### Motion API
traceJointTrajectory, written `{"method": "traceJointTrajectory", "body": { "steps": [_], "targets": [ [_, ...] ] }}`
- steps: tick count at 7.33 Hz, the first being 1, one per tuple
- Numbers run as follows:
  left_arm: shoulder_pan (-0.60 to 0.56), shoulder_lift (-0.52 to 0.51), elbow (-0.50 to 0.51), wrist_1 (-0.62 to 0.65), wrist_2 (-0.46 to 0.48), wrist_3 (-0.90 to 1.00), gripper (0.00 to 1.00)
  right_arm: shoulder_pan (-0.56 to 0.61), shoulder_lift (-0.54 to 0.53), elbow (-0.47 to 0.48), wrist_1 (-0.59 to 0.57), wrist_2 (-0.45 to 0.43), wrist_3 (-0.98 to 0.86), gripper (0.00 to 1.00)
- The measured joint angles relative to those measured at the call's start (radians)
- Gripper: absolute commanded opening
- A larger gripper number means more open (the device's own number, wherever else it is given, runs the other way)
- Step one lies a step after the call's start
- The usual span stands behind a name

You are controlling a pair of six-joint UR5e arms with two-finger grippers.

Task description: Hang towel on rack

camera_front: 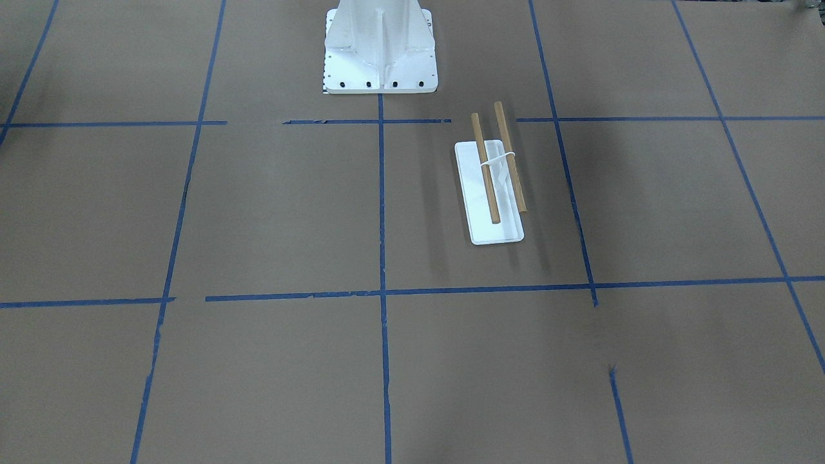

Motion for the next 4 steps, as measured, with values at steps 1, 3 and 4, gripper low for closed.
{"method": "traceJointTrajectory", "body": {
  "steps": [1, 3, 4],
  "targets": [
    [0.0, 0.0, 0.0, 0.0, -0.01, -0.001, 1.0, 0.02, 0.018, 0.022, -0.001, 0.004, 0.002, 0.0],
    [0.0, 0.0, 0.0, 0.0, -0.023, 0.0, 1.0, 0.042, 0.042, 0.117, -0.007, 0.002, 0.033, 0.0],
    [0.0, 0.0, 0.0, -0.008, -0.025, 0.001, 1.0, 0.046, 0.059, 0.169, -0.008, -0.001, 0.07, 0.0]
  ]
}}
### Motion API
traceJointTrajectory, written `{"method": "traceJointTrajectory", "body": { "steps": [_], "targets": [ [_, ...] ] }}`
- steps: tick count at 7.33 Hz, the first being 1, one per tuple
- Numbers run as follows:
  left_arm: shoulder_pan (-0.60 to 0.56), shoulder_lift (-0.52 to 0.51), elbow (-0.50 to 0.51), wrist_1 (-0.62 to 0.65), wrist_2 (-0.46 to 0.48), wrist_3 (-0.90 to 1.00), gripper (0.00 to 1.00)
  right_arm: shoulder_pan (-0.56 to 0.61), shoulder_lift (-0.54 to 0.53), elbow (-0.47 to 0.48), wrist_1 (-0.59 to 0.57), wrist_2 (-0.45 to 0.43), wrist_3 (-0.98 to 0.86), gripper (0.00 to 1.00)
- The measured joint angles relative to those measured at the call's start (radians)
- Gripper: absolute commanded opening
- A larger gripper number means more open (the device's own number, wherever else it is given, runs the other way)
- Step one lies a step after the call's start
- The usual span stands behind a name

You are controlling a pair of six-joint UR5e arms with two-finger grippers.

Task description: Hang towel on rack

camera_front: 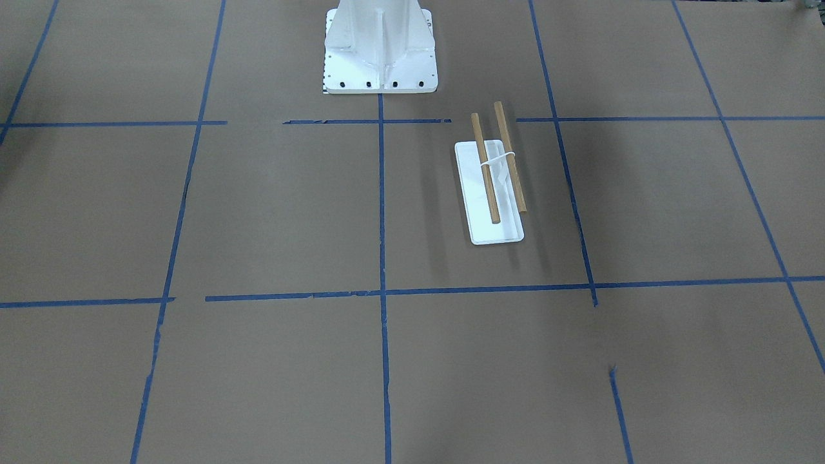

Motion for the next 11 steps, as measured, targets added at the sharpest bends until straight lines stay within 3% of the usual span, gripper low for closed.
{"method": "traceJointTrajectory", "body": {
  "steps": [4, 6, 9, 11],
  "targets": [
    [0.021, -0.002, 0.019, -0.207, 0.004, -0.022, 1.0, -0.059, 0.09, 0.154, 0.01, 0.0, 0.287, 0.0],
    [0.086, -0.015, 0.022, -0.385, 0.01, -0.163, 1.0, -0.123, 0.14, 0.252, 0.012, -0.02, 0.479, 0.0],
    [0.215, -0.094, 0.022, -0.577, 0.028, -0.471, 1.0, -0.303, 0.208, 0.43, 0.013, -0.178, 0.868, 0.0],
    [0.305, -0.175, 0.023, -0.667, 0.113, -0.716, 1.0, -0.474, 0.284, 0.54, 0.012, -0.353, 1.167, 0.0]
  ]
}}
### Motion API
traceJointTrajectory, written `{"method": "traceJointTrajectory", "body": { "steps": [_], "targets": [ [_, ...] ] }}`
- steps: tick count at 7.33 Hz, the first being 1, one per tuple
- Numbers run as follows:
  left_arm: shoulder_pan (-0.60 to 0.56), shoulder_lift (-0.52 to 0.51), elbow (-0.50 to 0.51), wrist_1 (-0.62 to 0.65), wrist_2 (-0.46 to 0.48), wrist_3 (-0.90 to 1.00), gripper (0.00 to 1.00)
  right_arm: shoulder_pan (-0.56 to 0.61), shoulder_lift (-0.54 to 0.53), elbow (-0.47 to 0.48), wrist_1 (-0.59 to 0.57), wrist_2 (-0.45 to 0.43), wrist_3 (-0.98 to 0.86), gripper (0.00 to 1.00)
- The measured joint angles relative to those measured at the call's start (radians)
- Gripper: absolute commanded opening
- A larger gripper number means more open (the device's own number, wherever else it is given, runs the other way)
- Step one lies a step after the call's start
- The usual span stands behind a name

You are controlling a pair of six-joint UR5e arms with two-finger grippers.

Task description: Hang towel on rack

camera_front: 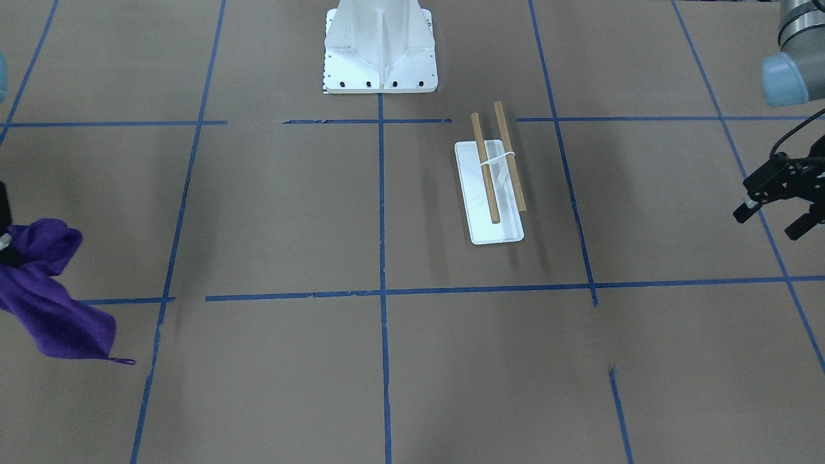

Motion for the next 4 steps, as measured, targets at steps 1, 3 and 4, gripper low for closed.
{"method": "traceJointTrajectory", "body": {
  "steps": [1, 3, 4],
  "targets": [
    [0.046, -0.044, 0.001, -0.028, 0.036, -0.137, 1.0, -0.091, 0.032, 0.047, -0.001, -0.106, 0.113, 0.0],
    [0.141, -0.139, 0.001, -0.049, 0.057, -0.426, 1.0, -0.246, 0.089, 0.119, -0.001, -0.286, 0.282, 0.0],
    [0.193, -0.183, 0.0, -0.057, 0.059, -0.573, 1.0, -0.313, 0.109, 0.147, -0.001, -0.369, 0.319, 0.0]
  ]
}}
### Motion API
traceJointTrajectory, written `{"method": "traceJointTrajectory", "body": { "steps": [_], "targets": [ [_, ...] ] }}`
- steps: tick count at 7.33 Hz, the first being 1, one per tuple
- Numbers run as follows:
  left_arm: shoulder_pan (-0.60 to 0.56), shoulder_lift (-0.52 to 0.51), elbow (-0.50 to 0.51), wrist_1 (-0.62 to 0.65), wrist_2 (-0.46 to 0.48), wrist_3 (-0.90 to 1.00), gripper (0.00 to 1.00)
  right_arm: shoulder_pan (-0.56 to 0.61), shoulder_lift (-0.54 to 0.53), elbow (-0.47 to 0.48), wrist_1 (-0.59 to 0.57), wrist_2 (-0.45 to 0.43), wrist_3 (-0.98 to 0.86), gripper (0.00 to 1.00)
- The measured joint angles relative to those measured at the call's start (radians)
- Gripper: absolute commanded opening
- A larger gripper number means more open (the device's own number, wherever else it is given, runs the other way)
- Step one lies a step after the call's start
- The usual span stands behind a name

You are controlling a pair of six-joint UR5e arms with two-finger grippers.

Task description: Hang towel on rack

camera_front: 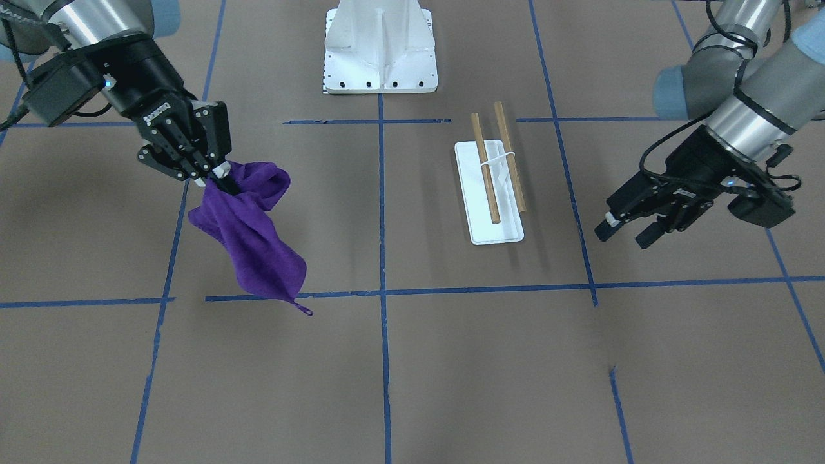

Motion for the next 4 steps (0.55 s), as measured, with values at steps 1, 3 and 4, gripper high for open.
{"method": "traceJointTrajectory", "body": {
  "steps": [1, 3, 4],
  "targets": [
    [0.041, -0.034, -0.001, -0.018, 0.0, -0.147, 1.0, -0.063, 0.018, 0.022, 0.0, -0.075, 0.014, 0.0],
    [0.104, -0.094, -0.003, -0.04, 0.001, -0.416, 1.0, -0.168, 0.032, 0.063, 0.0, -0.192, 0.02, 0.0],
    [0.134, -0.127, -0.003, -0.041, 0.002, -0.533, 1.0, -0.226, 0.034, 0.082, -0.001, -0.258, 0.017, 0.0]
  ]
}}
